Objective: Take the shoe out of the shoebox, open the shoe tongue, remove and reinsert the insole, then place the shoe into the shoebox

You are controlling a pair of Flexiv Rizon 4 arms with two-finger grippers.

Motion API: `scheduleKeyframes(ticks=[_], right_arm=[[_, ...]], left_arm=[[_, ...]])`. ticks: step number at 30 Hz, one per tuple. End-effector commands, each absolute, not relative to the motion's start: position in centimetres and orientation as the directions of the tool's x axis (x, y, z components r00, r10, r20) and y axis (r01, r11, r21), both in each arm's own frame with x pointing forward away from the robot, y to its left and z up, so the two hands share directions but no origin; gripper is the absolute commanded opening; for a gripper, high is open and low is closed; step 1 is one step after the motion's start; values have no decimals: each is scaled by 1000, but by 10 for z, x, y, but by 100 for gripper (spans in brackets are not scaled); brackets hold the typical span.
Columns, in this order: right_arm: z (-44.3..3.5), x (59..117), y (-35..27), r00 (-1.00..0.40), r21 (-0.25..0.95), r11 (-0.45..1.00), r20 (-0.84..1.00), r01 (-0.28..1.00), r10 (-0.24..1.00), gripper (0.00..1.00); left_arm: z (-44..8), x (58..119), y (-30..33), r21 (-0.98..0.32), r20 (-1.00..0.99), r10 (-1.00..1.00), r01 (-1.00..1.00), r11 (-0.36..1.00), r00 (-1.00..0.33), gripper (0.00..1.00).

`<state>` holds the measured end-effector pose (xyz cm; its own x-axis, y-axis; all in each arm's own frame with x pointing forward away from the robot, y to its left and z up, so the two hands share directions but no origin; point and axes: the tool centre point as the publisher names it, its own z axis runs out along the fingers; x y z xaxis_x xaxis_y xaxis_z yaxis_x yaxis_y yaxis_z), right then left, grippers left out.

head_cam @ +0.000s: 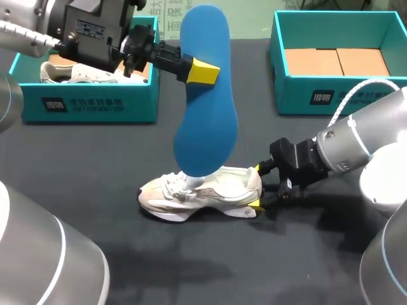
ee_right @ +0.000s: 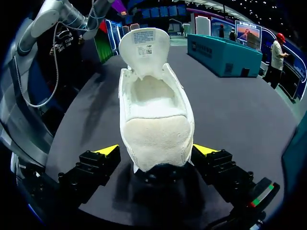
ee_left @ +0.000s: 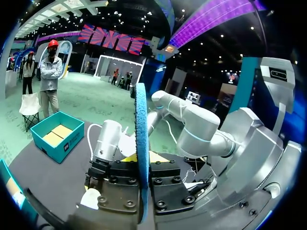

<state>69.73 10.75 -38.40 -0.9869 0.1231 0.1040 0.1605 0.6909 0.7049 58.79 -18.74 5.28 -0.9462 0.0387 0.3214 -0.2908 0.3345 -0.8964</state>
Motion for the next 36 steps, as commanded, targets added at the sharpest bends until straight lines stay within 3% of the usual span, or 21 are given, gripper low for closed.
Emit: scheduleKeyframes(ticks=[1, 3, 16, 18, 24, 36], right_arm=[[-372, 696, 105, -985, 515, 841, 118, 167, 124, 100], [-369, 694, 104, -981, 459, 869, 138, 185, 136, 100], [-369, 694, 104, -981, 459, 869, 138, 185, 136, 100], [-363, 696, 110, -984, 343, 926, 134, 160, 121, 100], [-353, 694, 119, -985, 151, 980, 128, 132, 113, 100], [-343, 686, 117, -975, -111, 981, 135, 160, 174, 100]], left_arm=[[53, 589, -189, -895, 321, 39, -290, 338, -946, 0], [53, 589, -189, -895, 321, 39, -290, 338, -946, 0], [53, 589, -189, -895, 321, 39, -290, 338, -946, 0], [53, 589, -189, -895, 321, 39, -290, 338, -946, 0], [53, 589, -189, -895, 321, 39, -290, 338, -946, 0], [53, 589, -189, -895, 321, 39, -290, 338, -946, 0]])
